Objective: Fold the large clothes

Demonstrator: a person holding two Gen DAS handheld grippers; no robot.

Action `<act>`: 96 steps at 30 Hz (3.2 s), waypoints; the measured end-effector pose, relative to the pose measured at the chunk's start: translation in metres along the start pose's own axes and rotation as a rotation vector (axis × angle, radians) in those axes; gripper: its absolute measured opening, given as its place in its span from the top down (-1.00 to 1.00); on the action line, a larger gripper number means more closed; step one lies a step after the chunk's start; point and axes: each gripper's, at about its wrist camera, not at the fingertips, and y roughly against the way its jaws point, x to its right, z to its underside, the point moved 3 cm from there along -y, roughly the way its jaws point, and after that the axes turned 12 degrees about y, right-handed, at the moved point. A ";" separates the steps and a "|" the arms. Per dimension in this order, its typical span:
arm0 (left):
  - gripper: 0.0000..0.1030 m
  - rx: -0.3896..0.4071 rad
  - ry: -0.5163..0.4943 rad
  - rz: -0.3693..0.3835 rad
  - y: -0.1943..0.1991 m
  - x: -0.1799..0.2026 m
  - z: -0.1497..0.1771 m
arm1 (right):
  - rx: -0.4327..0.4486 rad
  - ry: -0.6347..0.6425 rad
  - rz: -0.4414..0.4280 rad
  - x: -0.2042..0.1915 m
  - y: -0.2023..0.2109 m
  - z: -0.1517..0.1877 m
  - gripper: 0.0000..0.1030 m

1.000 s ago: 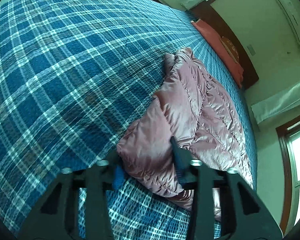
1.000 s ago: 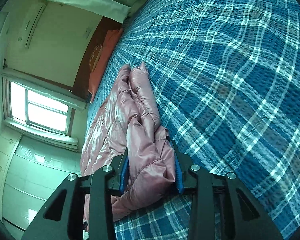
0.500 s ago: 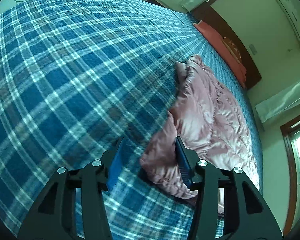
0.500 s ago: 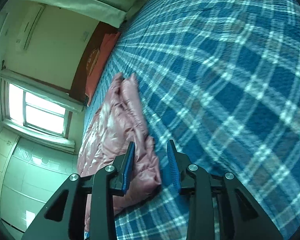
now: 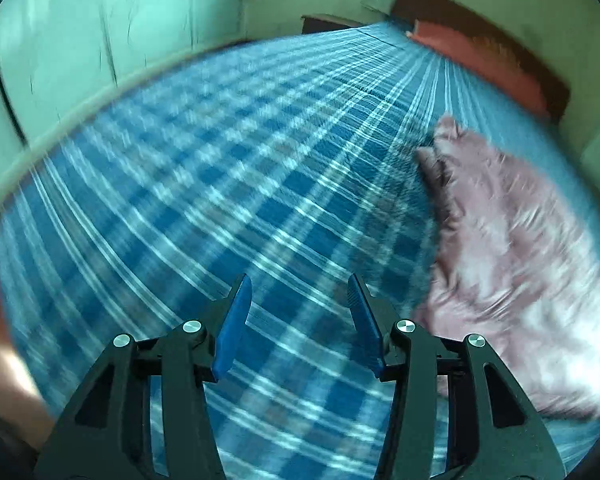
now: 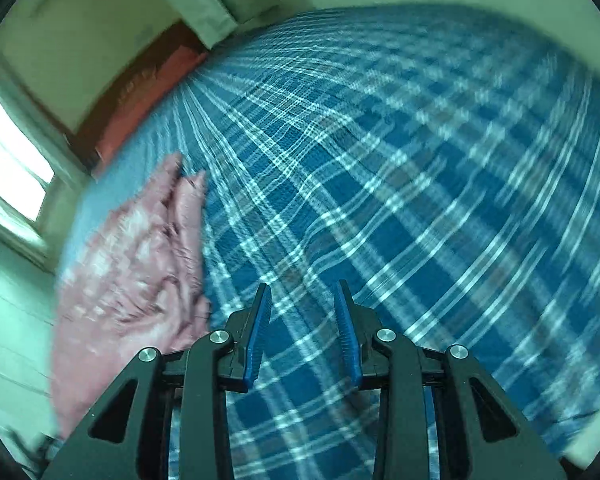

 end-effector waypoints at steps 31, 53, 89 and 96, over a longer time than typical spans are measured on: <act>-0.13 0.068 -0.415 0.050 -0.041 0.235 0.051 | -0.090 0.630 -0.094 -0.296 -0.099 -0.007 0.35; -0.16 0.053 -0.402 0.074 -0.069 0.262 0.036 | -0.061 0.674 -0.078 -0.322 -0.121 -0.016 0.35; -0.16 0.077 -0.294 0.044 -0.034 0.182 0.015 | 0.031 0.740 -0.029 -0.330 -0.109 0.021 0.35; -0.29 0.087 -0.237 0.006 -0.023 0.131 0.006 | 0.040 0.735 -0.034 -0.329 -0.105 0.025 0.35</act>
